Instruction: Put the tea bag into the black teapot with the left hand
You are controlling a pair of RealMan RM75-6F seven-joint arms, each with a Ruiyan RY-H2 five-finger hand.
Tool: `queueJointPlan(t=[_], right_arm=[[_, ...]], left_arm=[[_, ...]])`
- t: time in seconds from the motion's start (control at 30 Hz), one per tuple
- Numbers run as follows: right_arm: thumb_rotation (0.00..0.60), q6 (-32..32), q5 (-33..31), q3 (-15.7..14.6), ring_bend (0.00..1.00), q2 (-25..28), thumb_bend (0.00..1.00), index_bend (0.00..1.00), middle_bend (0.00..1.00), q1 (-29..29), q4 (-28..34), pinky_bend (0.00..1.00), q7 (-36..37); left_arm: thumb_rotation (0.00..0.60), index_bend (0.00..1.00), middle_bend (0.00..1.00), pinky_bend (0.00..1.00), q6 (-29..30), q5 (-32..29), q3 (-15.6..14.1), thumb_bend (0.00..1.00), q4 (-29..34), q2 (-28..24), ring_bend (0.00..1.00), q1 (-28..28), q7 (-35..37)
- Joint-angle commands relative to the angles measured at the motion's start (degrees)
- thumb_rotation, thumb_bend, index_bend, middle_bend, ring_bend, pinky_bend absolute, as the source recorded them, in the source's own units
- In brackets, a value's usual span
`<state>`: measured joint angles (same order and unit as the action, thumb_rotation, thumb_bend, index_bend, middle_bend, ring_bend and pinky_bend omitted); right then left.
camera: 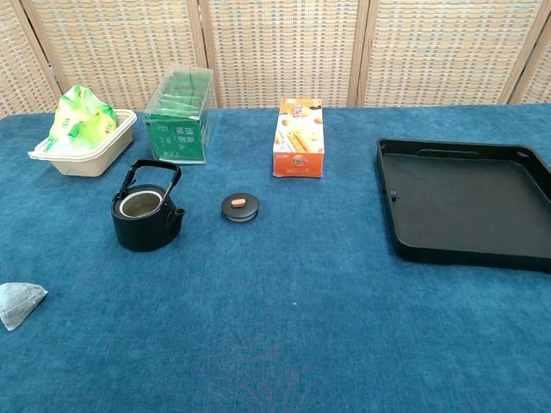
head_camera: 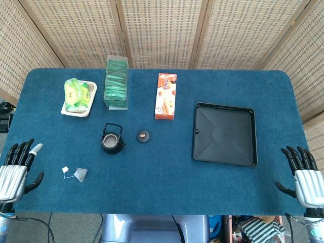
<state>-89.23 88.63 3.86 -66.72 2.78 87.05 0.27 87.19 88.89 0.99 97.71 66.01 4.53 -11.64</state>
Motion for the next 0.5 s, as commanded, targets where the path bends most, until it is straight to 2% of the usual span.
queueJointPlan(t=[0.03,0.5], right_arm=[[0.6,0.02,0.01,-0.02,0.01,0.12,0.02,0.16,0.18,-0.01,0.22,0.12,-0.22],[0.6,0.01,-0.53,0.01,0.01,0.31,0.02,0.16,0.18,-0.29,0.74,0.12,-1.18]], left_arm=[[0.6,0.1,0.01,0.0,-0.1,-0.01,-0.08,0.38,-0.4,0.18,0.0,-0.03,0.41],[0.6,0.1,0.02,0.0,-1.16,-0.1,0.12,0.38,-1.3,0.72,0.0,0.64,0.92]])
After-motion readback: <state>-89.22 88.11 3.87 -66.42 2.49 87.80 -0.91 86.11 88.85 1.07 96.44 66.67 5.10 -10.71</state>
